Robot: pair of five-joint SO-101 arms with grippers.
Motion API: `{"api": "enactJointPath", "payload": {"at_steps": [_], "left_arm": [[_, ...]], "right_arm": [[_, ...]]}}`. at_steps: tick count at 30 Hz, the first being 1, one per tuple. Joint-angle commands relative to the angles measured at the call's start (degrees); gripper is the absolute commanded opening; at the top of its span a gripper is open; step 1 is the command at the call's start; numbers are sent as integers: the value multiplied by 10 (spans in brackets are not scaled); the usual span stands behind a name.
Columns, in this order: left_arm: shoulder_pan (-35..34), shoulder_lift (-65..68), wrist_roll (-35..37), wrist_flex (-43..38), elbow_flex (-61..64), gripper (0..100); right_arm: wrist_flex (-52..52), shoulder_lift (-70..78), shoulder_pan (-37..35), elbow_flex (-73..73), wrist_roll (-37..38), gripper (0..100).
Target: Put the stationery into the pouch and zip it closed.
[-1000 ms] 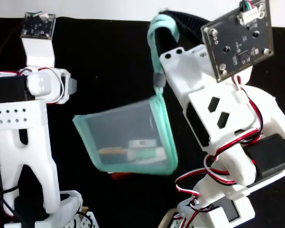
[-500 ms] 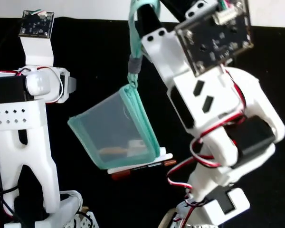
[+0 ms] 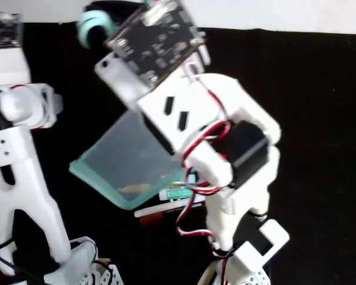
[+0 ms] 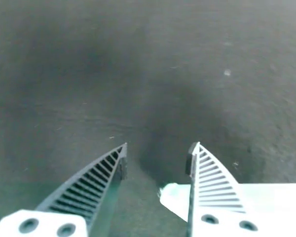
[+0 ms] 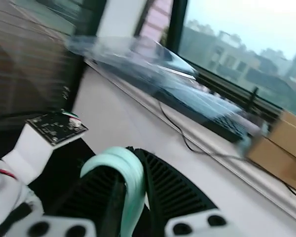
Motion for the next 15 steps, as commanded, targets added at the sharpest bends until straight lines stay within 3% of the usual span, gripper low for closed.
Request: {"api": "enactJointPath", "payload": {"at_steps": [1,7,15], "left_arm": [[-37,-6,4,1,-17,217],[-79,-6,4,-3,-17,217],[-112,-7,4,4,-20,217]], "right_arm": [[-30,0,-29,-20,4,9],[-30,17,-80,-95,4,9],[-28,18,-93,-102,4,9]]}}
